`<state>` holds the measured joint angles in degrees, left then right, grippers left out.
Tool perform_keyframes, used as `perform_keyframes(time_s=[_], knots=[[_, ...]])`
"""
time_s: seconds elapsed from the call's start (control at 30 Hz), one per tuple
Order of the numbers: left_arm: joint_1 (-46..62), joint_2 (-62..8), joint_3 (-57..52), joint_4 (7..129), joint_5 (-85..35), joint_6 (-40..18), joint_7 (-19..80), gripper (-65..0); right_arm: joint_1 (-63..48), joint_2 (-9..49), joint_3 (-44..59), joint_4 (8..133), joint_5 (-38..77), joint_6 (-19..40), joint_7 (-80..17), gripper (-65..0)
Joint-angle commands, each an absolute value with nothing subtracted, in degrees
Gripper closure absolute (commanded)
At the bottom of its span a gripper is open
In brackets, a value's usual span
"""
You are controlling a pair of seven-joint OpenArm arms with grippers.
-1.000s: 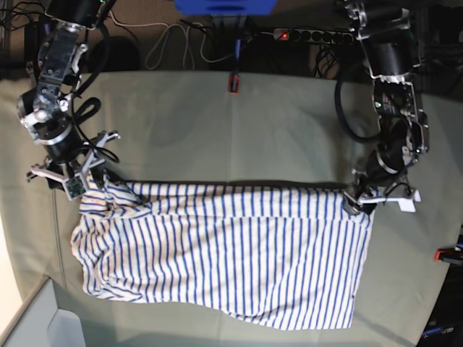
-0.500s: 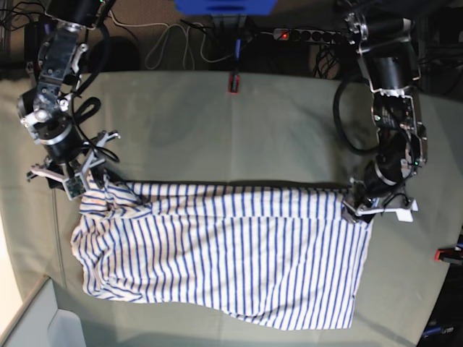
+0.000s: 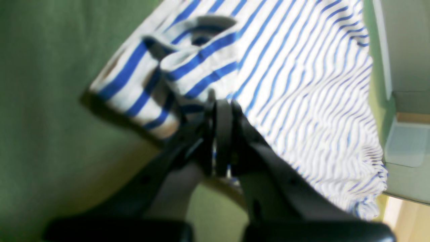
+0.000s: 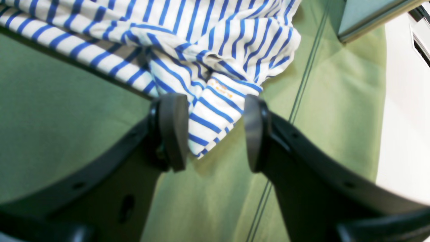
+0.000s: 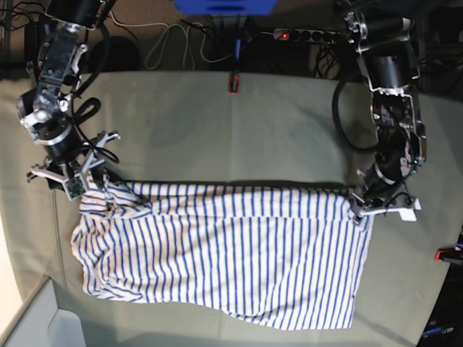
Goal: Layout the t-shirt on the table in an organized manner, then fold the t-shirt properly
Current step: 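Hold the shirt edge with both grippers and pull it taut, then pull the shirt corner with the left gripper away from the right gripper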
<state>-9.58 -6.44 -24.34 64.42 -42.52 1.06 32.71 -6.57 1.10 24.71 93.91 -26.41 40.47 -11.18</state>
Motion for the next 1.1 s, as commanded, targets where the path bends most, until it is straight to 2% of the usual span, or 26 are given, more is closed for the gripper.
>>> perform_keyframes(time_s=[0.0,0.27,0.47,0.7,1.07], knots=[[-10.15,-6.11,-24.57,67.82,-43.47,0.4,31.78,-0.2,-5.85,1.63,24.84,94.9,-25.63,40.0,-9.8,-27.3],[3.21,-2.68,-24.66,86.64,-47.87,0.75,31.78,-0.2,-5.76,1.54,24.84,94.9,-25.63,40.0,-9.8,-27.3],[16.04,-0.22,-24.84,95.78,-48.04,0.75,31.69,-0.2,-6.02,1.63,24.75,94.9,-25.63,40.0,-9.8,-27.3],[26.42,2.68,-26.68,99.12,-48.04,0.31,31.25,-0.2,-6.11,1.63,24.84,95.16,-25.63,40.0,-9.8,-27.3],[28.09,3.82,-28.79,98.86,-48.04,0.48,31.78,-0.6,-7.25,1.36,24.66,95.34,-25.63,40.0,-9.8,-27.3]])
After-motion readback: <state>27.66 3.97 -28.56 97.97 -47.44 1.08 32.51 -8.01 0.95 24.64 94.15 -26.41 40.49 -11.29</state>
